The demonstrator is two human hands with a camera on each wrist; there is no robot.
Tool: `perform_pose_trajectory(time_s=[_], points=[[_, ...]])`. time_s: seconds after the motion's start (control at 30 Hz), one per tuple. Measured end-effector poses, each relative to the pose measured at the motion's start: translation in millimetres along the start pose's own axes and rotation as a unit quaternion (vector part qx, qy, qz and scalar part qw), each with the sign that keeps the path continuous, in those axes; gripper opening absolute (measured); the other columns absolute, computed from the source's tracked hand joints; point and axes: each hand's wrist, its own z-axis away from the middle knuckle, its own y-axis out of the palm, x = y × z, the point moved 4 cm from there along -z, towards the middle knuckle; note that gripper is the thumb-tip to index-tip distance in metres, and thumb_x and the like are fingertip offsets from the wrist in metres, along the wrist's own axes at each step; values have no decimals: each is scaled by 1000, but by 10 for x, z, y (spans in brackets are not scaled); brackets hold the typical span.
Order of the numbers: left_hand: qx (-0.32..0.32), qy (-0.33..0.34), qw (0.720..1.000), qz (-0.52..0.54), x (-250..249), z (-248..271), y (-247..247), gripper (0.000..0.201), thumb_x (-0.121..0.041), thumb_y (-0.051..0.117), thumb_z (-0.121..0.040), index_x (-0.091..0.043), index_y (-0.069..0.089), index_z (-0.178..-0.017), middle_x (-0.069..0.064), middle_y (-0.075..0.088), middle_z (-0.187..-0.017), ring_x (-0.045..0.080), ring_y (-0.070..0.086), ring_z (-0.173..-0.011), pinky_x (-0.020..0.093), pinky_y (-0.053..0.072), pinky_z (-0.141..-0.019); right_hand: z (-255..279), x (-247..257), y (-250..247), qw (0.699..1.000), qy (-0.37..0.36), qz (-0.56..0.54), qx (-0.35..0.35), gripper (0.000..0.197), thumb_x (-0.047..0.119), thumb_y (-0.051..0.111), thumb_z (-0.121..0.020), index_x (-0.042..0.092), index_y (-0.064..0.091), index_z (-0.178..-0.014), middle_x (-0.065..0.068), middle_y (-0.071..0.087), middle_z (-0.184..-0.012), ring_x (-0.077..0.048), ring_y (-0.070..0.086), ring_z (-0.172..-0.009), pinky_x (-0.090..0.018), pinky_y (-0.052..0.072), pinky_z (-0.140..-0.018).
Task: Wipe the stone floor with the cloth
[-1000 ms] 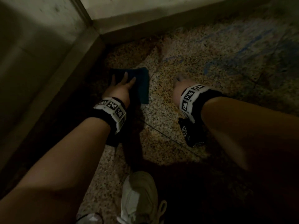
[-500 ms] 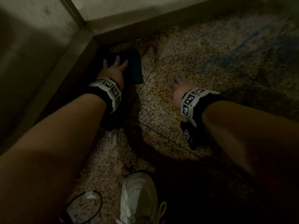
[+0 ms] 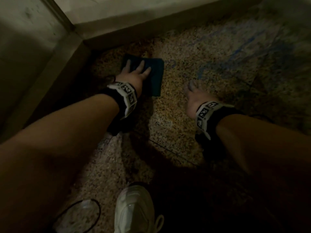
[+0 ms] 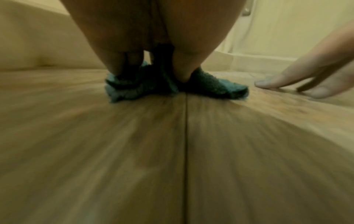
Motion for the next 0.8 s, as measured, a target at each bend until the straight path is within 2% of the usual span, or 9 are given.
perform_pose_trajectory(time_s=[0.1, 0.23, 0.33, 0.37, 0.43, 0.57, 0.7, 0.8], points=[[12, 19, 999, -37, -239, -229, -249, 82, -4, 44, -96, -36, -7, -150, -8, -21, -157, 34, -15, -143, 49, 14, -116, -32, 35, 1, 1000, 1, -12, 5, 75, 38, 40, -101, 17, -12, -152, -4, -21, -158, -30, -10, -146, -47, 10, -118], [19, 22, 995, -95, -522, -454, -506, 94, -10, 58, -92, -36, -12, -149, -8, -22, -156, 35, -13, -144, 56, 20, -112, -87, -3, 48, 1000, 9, 23, 2, 79, 19, 44, -100, 18, -17, -150, -4, -26, -156, -28, -11, -146, -40, 11, -119], [27, 21, 994, -105, -632, -536, -635, 97, -5, 60, -89, -37, -9, -149, -10, -22, -156, 34, -13, -144, 64, 25, -106, -100, -8, 64, 1000, -6, 6, -14, 71, 12, 44, -99, 13, -2, -153, -8, -12, -159, -30, 0, -147, -39, 16, -116], [29, 22, 995, -98, -657, -550, -658, 95, -4, 58, -90, -38, -8, -149, -10, -21, -156, 34, -13, -144, 65, 24, -106, -91, -16, 58, 1000, -11, 1, -14, 68, 11, 41, -99, 13, -2, -153, -8, -12, -159, -29, 0, -147, -39, 17, -116], [27, 21, 995, -91, -674, -558, -654, 91, -6, 55, -92, -37, -7, -149, -10, -20, -156, 34, -13, -144, 64, 22, -108, -78, -32, 52, 1000, -5, 6, 10, 72, 8, 37, -100, 18, -14, -151, -3, -25, -156, -27, -10, -146, -39, 18, -117], [-5, 30, 995, -90, -629, -452, -521, 80, -10, 46, -97, -35, -9, -150, -8, -19, -157, 36, -12, -144, 51, 14, -114, -86, -33, 35, 999, -17, 40, 15, 73, 20, 36, -102, 19, -20, -149, -2, -30, -154, -28, -16, -145, -42, 15, -118], [-8, 43, 996, -78, -478, -226, -200, 77, -8, 40, -97, -36, -10, -149, -8, -21, -157, 37, -14, -143, 50, 12, -117, -6, -54, -1, 999, -44, -8, 24, 73, 40, 35, -101, 18, -15, -150, -4, -25, -156, -29, -15, -145, -39, 4, -119], [-3, 55, 996, -71, -351, -11, 111, 77, -8, 38, -97, -36, -12, -149, -8, -23, -156, 37, -17, -142, 49, 9, -118, 43, -101, -14, 995, -71, -64, -7, 69, 34, 39, -101, 20, -6, -152, -4, -19, -158, -30, -11, -146, -36, 6, -117]])
